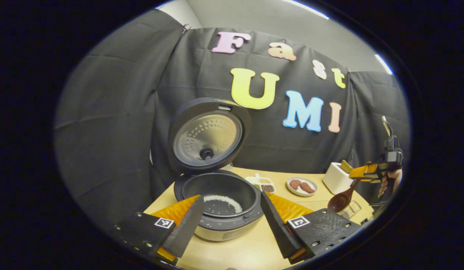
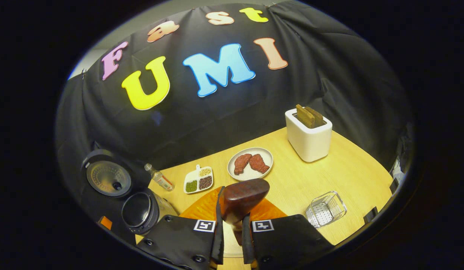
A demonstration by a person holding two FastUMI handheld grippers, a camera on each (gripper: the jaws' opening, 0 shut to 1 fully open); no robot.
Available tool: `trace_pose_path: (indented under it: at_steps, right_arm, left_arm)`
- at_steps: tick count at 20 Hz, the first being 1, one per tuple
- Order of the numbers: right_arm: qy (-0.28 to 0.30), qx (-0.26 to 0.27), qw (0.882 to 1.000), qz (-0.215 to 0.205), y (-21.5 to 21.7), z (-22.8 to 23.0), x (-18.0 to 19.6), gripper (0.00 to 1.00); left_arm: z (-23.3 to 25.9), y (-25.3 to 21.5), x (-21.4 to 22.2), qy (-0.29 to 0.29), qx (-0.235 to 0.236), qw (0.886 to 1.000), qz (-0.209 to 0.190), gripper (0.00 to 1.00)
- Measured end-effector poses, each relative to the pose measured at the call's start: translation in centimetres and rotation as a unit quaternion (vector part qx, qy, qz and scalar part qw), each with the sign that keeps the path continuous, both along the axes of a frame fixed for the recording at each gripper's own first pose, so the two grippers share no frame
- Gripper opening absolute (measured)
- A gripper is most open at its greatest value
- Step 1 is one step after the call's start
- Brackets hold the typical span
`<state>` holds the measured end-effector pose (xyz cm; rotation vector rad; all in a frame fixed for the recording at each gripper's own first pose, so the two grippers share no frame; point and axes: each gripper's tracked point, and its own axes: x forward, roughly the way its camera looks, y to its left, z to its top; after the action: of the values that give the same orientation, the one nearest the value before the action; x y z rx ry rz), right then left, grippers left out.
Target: Close the left gripper, press the button to open the rice cooker; take a wooden spoon from the chopstick holder with the right hand, scoop a spoonful of rice and pour it into the rice cooker, then put the wooden spoon back into the chopstick holder.
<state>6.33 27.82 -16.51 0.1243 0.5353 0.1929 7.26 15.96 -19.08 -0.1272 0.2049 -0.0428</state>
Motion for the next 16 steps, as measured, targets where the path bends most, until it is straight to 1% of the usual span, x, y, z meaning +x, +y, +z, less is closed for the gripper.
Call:
trace_pose_path:
  at_steps: [2,3,5,6,7,8,9,11,12,13,14,15,16]
  right_arm:
    - [0.004,-0.023,1.0,0.013,0.8,-1.6,0.5,0.22]
    - [0.005,-0.033,0.999,0.019,1.1,-2.4,0.7,0.22]
    - [0.006,-0.05,0.998,0.027,1.4,-3.5,1.3,0.22]
    - [0.004,-0.06,0.998,0.031,1.5,-3.9,1.6,0.21]
    - [0.001,-0.073,0.997,0.034,1.4,-4.4,1.8,0.18]
    - [-0.001,-0.088,0.996,0.035,1.3,-4.8,2.0,0.18]
    - [-0.001,-0.1,0.994,0.038,1.1,-5.6,2.0,0.22]
    - [0.016,-0.1,0.994,0.048,1.6,-7.4,1.2,0.21]
    - [0.015,-0.099,0.994,0.053,2.2,-7.7,1.0,0.22]
    - [0.012,-0.102,0.993,0.059,2.6,-7.8,0.7,0.19]
    - [0.011,-0.104,0.993,0.063,3.1,-8.0,0.4,0.19]
    - [0.015,-0.104,0.992,0.068,3.7,-8.5,0.0,0.22]
    - [0.023,-0.102,0.992,0.076,4.4,-9.0,-0.2,0.19]
  left_arm:
    - [-1.3,0.3,0.1,0.01,0.002,1.0,0.002,0.94]
    - [-2.3,0.2,0.3,0.018,0.002,1.0,0.002,0.92]
    - [-4.1,0.0,0.5,0.033,0.0,0.999,-0.001,0.94]
    - [-4.8,0.0,0.5,0.038,-0.001,0.999,-0.002,0.94]
    - [-5.4,-0.1,0.5,0.042,-0.003,0.999,-0.004,0.94]
    - [-5.9,-0.3,0.4,0.045,-0.005,0.999,-0.004,0.92]
    - [-6.3,-0.4,0.3,0.047,-0.008,0.999,-0.005,0.94]
    - [-6.8,-0.4,0.3,0.051,-0.012,0.999,-0.002,0.92]
    - [-7.0,-0.5,0.2,0.054,-0.017,0.998,0.0,0.92]
    - [-7.1,-0.5,0.1,0.055,-0.022,0.998,0.003,0.92]
    - [-7.2,-0.4,0.1,0.056,-0.026,0.998,0.007,0.92]
    - [-7.1,-0.2,0.0,0.056,-0.029,0.998,0.01,0.92]
    - [-7.3,0.1,-0.1,0.057,-0.03,0.998,0.014,0.92]
